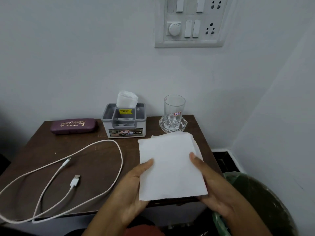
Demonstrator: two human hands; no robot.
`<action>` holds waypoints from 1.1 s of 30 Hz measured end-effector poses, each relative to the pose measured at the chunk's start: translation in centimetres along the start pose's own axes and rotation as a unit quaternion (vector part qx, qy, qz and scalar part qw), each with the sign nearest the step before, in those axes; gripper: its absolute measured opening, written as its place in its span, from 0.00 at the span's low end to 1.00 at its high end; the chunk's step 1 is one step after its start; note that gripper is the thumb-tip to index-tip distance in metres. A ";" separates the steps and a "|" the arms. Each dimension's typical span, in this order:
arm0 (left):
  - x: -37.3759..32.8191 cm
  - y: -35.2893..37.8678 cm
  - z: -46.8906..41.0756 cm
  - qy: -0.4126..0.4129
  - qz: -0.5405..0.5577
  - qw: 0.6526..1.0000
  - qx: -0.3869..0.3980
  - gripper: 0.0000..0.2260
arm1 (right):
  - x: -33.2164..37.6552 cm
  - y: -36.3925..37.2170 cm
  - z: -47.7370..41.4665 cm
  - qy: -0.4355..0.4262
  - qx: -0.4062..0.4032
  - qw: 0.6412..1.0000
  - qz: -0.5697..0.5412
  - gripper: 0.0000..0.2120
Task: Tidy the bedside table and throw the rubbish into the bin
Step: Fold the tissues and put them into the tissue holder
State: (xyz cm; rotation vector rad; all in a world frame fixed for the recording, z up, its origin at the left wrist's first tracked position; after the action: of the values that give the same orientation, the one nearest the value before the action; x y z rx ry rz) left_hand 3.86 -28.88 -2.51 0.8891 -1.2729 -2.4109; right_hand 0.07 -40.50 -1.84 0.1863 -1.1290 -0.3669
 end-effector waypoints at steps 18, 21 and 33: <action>-2.8 -2.7 0.7 0.071 -0.249 0.965 -0.047 0.11 | -0.1 -0.8 -2.0 -0.019 -0.014 0.992 0.127 0.14; -3.0 -2.6 0.9 0.097 -0.267 0.957 -0.054 0.10 | 0.2 -0.8 -1.7 -0.037 -0.020 0.986 0.163 0.13; -6.0 1.3 2.8 0.138 -0.315 0.937 0.068 0.21 | 4.4 1.5 -0.2 -0.124 0.036 0.923 0.363 0.17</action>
State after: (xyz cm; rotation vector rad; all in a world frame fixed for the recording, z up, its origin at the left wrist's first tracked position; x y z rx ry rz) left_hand 6.73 -24.84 2.07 1.8411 -1.1798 -2.5122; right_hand 2.16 -40.81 2.34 -0.2260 -1.3753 0.3246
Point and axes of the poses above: each hand's wrist, its own z-axis away from the middle knuckle, its own y-axis out of the palm, x = y × z, the point moved 10 cm from there along -z, towards the middle knuckle, and after that the axes turned 13 degrees about z, right-handed, at the moved point
